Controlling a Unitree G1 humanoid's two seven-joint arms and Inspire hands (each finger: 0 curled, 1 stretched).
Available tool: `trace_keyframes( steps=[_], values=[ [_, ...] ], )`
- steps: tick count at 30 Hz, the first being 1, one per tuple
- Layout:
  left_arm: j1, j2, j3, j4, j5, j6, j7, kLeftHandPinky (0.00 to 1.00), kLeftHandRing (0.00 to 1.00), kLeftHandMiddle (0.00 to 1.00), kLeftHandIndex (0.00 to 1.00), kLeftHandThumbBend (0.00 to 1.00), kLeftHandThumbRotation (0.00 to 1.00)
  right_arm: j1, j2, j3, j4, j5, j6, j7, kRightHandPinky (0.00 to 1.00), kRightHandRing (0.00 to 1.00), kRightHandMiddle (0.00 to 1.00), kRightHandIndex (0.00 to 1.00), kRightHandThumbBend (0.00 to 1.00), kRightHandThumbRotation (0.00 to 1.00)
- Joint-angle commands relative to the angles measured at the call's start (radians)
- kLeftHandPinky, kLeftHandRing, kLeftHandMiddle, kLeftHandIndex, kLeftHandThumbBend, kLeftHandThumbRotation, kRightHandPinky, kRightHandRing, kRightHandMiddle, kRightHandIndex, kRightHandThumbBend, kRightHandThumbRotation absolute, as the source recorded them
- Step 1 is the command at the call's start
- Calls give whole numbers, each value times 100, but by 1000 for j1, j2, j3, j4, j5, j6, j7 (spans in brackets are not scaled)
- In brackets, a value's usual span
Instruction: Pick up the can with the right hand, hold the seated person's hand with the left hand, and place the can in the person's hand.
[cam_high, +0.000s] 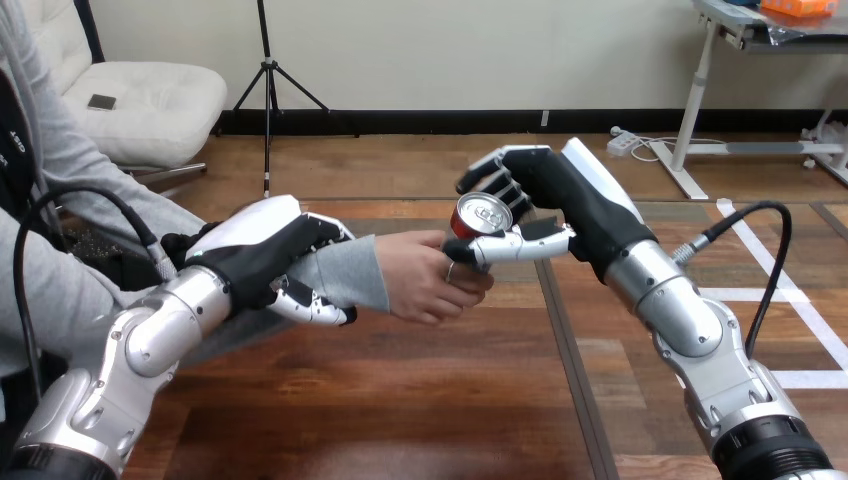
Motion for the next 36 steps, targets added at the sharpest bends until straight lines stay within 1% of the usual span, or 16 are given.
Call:
trace_keyframes(
  steps=[1,2,5,9,10,15,19,20,23,24,26,28,32,36],
  values=[
    [-35,16,7,-73,11,9,7,66,71,73,73,67,29,-53,-15,-1,-55,10,4,21,62,67,68,71,100,56],
    [-34,16,7,-77,12,13,5,66,72,74,74,70,35,-52,-15,-2,-57,12,6,26,64,70,71,73,100,60],
    [-30,16,9,-90,14,26,-3,66,73,75,76,74,42,-50,-12,-8,-56,24,7,40,68,74,74,77,100,64],
    [-25,15,11,-95,12,26,-3,67,75,78,78,80,51,-47,-11,-12,-56,34,4,54,73,78,78,80,100,68],
    [-24,15,12,-95,12,26,-3,67,76,79,78,85,55,-46,-11,-13,-55,35,2,56,75,80,80,82,100,69],
    [-17,14,15,-101,3,26,-5,68,78,81,80,94,62,-44,-7,-21,-46,54,-13,70,78,83,82,84,100,72],
    [-12,15,18,-96,-8,17,-9,69,80,83,82,98,69,-42,-3,-27,-40,72,-18,79,79,86,84,86,100,75],
    [-12,15,19,-94,-11,15,-10,69,80,83,82,99,70,-41,-3,-27,-40,75,-18,81,80,86,85,86,100,75],
    [-10,13,24,-100,-37,28,-38,69,81,85,84,99,72,-39,-6,-25,-38,82,-21,86,80,87,86,87,100,77],
    [-10,13,26,-104,-47,40,-56,70,81,85,84,100,73,-39,-6,-25,-35,83,-24,85,81,87,86,87,100,78],
    [-11,14,26,-109,-59,54,-75,71,83,86,86,100,74,-38,-7,-25,-32,84,-28,83,81,87,86,87,100,80],
    [-10,16,29,-108,-74,53,-92,72,84,88,87,100,75,-36,-8,-24,-29,82,-34,81,81,87,87,88,100,83],
    [-4,19,35,-114,-94,55,-108,73,85,89,88,100,77,-33,-9,-25,-26,81,-42,77,81,87,87,88,100,87],
    [0,16,47,-94,-136,31,-124,72,85,89,89,100,78,-29,-10,-26,-21,80,-47,75,81,88,87,89,100,90]
  ],
)
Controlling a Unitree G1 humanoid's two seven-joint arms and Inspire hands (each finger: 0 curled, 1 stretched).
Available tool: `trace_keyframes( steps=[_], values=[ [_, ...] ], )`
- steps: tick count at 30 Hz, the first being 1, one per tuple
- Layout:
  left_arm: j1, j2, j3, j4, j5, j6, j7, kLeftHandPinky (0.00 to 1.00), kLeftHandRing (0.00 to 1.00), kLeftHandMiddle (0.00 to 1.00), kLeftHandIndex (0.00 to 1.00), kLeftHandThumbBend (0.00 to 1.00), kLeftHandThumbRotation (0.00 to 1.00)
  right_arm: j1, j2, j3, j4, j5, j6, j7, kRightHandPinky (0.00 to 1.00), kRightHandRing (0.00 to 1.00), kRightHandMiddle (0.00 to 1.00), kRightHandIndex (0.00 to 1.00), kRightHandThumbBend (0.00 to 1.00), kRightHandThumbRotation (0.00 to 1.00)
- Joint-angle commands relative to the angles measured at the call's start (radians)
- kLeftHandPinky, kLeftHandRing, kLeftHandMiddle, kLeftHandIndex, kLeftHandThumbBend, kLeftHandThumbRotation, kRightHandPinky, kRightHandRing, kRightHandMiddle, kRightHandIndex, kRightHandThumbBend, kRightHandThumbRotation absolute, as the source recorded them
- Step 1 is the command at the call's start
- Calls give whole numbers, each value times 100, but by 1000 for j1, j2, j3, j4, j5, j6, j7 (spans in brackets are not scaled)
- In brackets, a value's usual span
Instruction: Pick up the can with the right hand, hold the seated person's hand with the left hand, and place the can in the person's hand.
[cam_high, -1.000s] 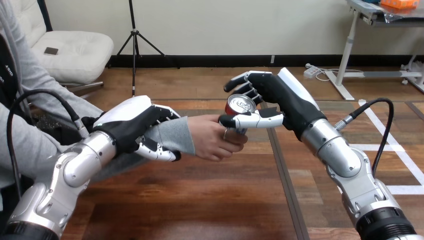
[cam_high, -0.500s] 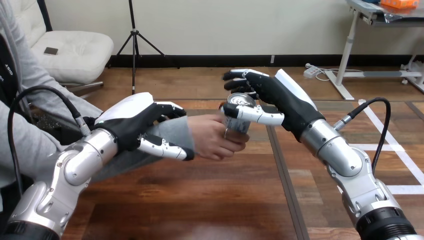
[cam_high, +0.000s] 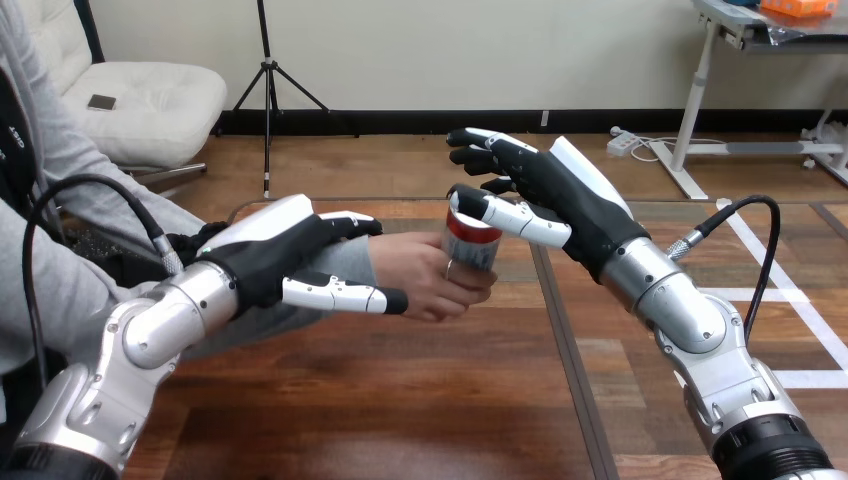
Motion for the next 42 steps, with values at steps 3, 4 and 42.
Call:
trace_keyframes(
  steps=[3,4,42],
  values=[
    [-4,12,49,-16,-83,-25,-27,70,86,90,89,100,78,-26,-12,-25,-5,19,-34,-14,81,88,88,89,100,92],
    [-3,11,52,-14,-96,-26,-31,70,86,90,90,100,79,-25,-12,-25,-5,17,-35,-17,81,88,88,89,100,93],
    [212,-136,228,178,-261,-489,349,70,83,85,83,91,100,147,13,-100,-41,139,-149,-41,85,92,93,92,100,100]
  ],
)
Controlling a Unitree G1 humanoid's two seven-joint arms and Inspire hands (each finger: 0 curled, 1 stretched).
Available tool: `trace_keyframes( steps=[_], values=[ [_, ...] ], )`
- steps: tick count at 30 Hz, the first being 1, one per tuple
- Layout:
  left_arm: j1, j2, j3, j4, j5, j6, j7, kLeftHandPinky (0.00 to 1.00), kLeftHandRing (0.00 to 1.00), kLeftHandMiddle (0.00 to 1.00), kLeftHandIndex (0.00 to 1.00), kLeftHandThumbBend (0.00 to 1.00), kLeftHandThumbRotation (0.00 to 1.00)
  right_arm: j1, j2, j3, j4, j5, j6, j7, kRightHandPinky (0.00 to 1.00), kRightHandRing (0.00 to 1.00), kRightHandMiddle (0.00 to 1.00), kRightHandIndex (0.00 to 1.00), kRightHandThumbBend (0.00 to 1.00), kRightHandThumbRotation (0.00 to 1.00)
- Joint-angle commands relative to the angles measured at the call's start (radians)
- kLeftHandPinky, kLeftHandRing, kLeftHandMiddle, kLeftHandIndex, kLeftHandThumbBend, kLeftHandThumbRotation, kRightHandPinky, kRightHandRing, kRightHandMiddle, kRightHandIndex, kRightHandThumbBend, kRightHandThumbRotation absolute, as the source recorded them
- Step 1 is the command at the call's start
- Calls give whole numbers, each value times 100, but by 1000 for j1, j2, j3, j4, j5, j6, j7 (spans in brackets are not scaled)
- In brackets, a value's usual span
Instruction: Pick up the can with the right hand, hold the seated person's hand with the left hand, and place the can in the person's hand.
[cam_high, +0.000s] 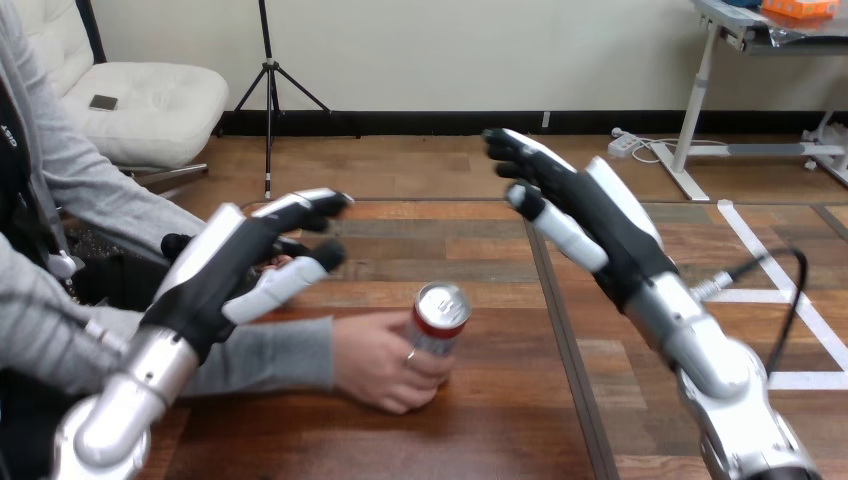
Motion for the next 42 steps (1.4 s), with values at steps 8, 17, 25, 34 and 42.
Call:
trace_keyframes(
  steps=[8,17,25,34,42],
  values=[
    [27,-84,75,104,-30,-122,150,75,88,89,87,94,100,65,17,-50,-41,86,-52,14,88,93,93,93,100,100],
    [64,-108,90,149,-52,-193,175,89,94,92,89,85,100,112,36,-64,-32,128,-67,27,89,93,93,94,100,100],
    [92,-132,96,204,-95,-259,148,91,92,91,88,70,100,155,63,-80,-23,179,-85,54,89,93,93,94,100,100],
    [136,-135,88,210,-120,-279,99,87,90,90,87,64,99,216,79,-85,-61,209,-74,82,89,92,93,93,100,100],
    [183,-152,90,163,-155,-266,62,88,91,90,88,59,96,249,77,-90,-74,217,-67,101,90,93,93,94,100,100]
  ],
)
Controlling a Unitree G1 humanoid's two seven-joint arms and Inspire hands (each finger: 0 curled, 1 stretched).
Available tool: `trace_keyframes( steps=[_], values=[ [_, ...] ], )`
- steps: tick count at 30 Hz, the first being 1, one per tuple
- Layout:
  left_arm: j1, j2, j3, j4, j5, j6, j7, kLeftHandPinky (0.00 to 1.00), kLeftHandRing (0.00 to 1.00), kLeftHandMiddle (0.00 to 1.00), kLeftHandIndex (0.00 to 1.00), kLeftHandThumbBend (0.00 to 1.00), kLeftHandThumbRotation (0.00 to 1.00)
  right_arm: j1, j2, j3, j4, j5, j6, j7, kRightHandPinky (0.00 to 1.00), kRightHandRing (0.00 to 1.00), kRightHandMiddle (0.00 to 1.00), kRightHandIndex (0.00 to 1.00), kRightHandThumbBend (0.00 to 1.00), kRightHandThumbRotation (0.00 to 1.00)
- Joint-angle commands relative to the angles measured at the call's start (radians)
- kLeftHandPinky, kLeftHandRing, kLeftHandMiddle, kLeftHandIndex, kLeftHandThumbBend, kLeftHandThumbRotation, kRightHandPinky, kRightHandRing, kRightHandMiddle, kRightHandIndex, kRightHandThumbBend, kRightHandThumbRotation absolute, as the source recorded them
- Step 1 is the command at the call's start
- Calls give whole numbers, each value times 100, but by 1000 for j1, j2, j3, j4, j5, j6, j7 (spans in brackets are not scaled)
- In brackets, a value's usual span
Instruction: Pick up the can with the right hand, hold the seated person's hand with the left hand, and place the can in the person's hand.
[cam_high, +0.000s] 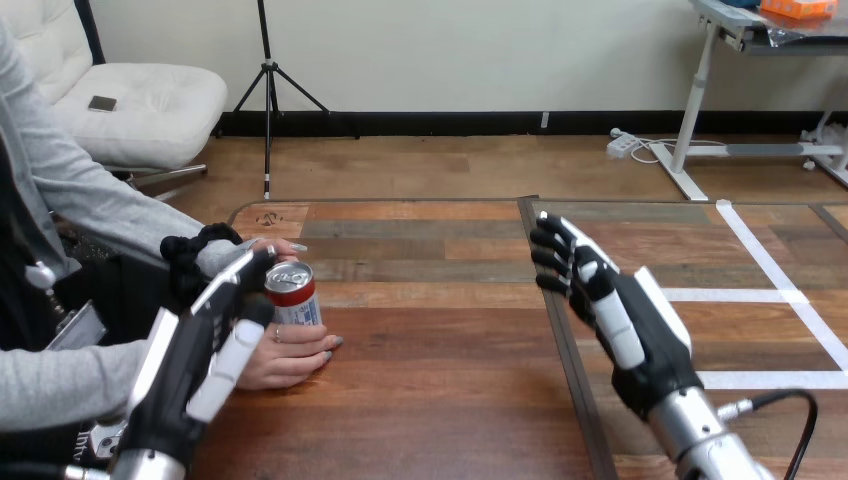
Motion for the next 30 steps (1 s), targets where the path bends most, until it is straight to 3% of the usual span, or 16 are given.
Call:
trace_keyframes(
  steps=[1,8,17,23,30],
  values=[
    [-7,-18,16,-45,-36,-19,-16,88,91,90,88,58,96,-11,4,-22,-56,21,-15,10,90,93,94,94,100,100],
    [-8,-43,29,-22,-75,-67,-29,87,89,88,86,46,96,0,12,-35,-38,48,-26,31,91,93,93,93,100,100],
    [-41,-111,60,66,-126,-157,-13,77,82,80,78,35,95,5,28,-57,5,94,-33,62,92,93,93,93,100,100],
    [-37,-136,68,62,-127,-122,4,75,81,77,75,39,94,-7,46,-77,46,101,-66,56,91,91,92,91,100,100],
    [-55,-156,83,76,-144,-123,-4,76,81,76,73,39,92,-30,67,-107,99,131,-89,63,91,90,90,90,100,100]
  ],
)
